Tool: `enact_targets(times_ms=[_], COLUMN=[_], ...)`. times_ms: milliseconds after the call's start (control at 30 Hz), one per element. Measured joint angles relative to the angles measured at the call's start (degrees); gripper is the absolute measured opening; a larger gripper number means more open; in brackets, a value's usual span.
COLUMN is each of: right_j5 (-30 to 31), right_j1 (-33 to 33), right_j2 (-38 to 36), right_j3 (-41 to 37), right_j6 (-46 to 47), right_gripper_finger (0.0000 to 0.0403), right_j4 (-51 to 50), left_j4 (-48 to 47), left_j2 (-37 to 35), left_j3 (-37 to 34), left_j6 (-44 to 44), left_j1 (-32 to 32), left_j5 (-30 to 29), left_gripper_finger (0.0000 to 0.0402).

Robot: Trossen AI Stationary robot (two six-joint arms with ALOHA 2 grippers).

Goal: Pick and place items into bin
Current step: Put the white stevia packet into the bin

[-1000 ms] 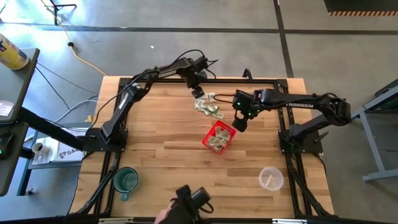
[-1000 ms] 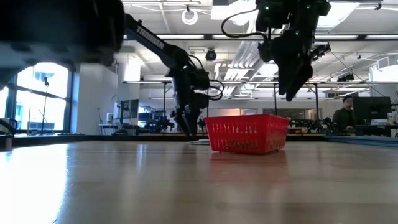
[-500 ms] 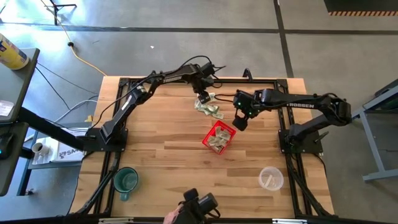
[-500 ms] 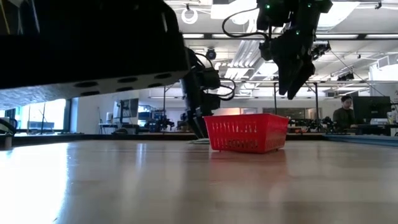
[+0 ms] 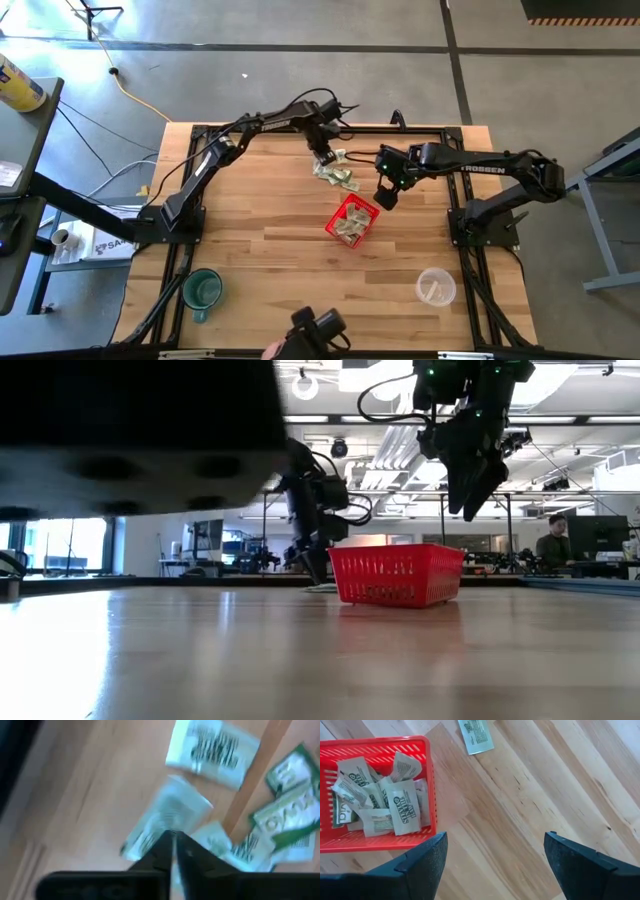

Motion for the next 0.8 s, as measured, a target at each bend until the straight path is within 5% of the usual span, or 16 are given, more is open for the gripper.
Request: enact_targets(times_ms=[67,200,333,533,800], right_j5=[-0.1,-0.2,-0.2,-0.5,-0.4], right_j1=[0.0,0.0,0.0,0.0,0.0], right_j2=[0.0,0.0,0.0,0.0,0.0], right_j3=[0.0,0.0,0.0,0.0,0.0], right_j6=[0.4,0.9,0.4,0.3,-0.7], right_gripper_finger=[0.0321,0.0321,0.0321,0.0321,0.0321], right_j4=[0.0,0.0,0.0,-0.4,-1.7], left_j4=[-2.2,-8.6,-11.0,-10.3,-7.8], left_j2=[0.0,-0.1,-0.6,-0.1,-0.2], left_j3=[0.0,2.0,5.1,4.1,-0.4], left_j6=[0.0,2.5,8.2,8.3,7.5], left_j1=[0.1,0.3,1.2,1.0,0.8], left_j5=[0.8,-2.5,-7.9,-6.2,-5.8], left_gripper_finger=[0.0026,0.0031,0.0104,0.0202,0.0246])
